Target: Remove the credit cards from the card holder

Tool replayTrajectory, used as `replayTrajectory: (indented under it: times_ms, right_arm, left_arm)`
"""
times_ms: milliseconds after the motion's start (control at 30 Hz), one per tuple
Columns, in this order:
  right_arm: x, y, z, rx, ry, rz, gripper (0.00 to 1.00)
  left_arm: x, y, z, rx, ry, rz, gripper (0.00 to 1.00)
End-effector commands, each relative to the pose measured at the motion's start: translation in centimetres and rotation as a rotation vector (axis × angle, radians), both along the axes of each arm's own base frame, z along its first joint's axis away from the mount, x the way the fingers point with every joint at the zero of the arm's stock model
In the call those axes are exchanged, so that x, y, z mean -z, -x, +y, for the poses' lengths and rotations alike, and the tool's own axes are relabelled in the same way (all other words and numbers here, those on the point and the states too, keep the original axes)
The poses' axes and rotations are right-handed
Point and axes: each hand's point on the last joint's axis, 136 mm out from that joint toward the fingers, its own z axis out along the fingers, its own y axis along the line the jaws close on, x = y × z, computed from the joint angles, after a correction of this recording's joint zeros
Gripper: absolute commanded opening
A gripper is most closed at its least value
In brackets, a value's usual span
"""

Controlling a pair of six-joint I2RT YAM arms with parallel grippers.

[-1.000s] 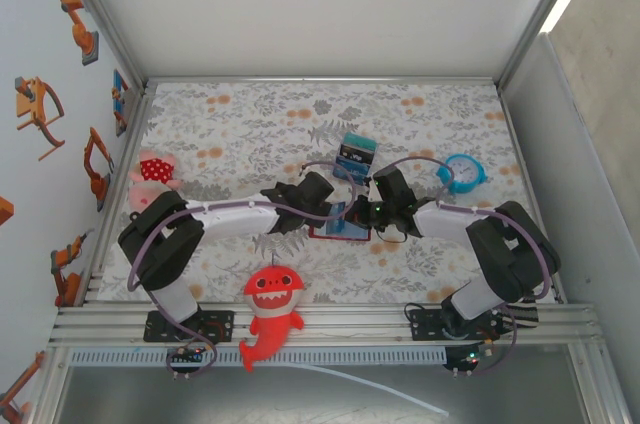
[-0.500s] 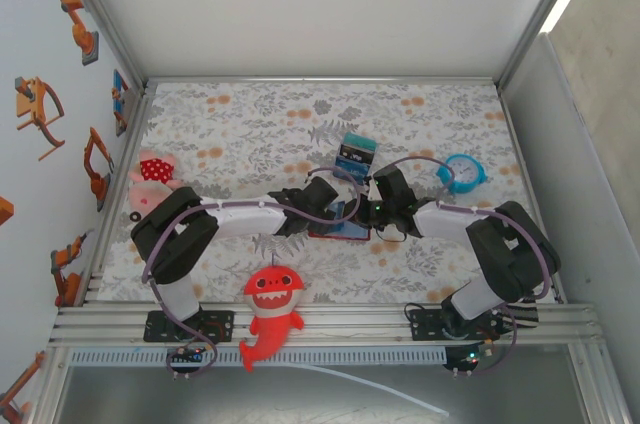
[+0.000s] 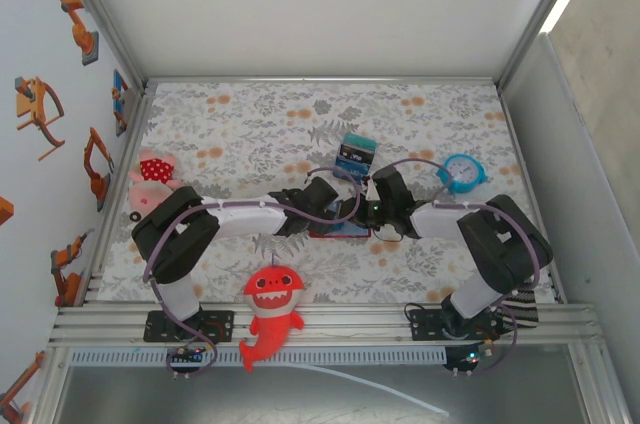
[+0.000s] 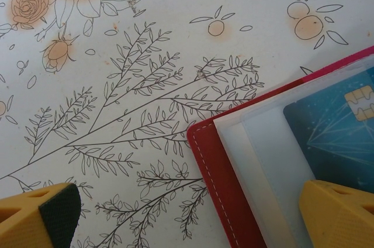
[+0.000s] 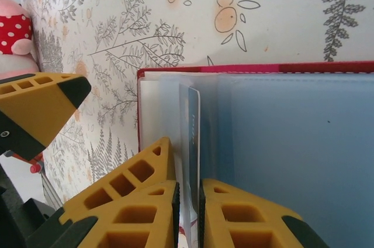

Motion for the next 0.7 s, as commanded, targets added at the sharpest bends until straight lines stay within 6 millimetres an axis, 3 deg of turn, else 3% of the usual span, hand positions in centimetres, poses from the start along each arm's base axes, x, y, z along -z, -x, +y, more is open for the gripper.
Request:
replayTrajectory:
  times_ms: [0, 300, 667]
  right_arm:
    - [-0.1, 0.2, 0.7, -0.013, -0.035, -0.005, 0.16]
    - [0.0, 0.2, 0.0, -0.002, 0.003, -0.017, 0.02]
    - [-1.7, 0.9, -1.7, -0.007, 0.096, -0.060, 0.00]
  left_arm:
    - [0.9, 0.5, 0.6, -0.011, -0.035, 0.030, 0.97]
    - [0.4, 0.5, 1.5, -0.029, -0.056, 0.003, 0.97]
    - [-0.1, 0.1, 2.6, -0.051, -0.040, -0.014, 0.97]
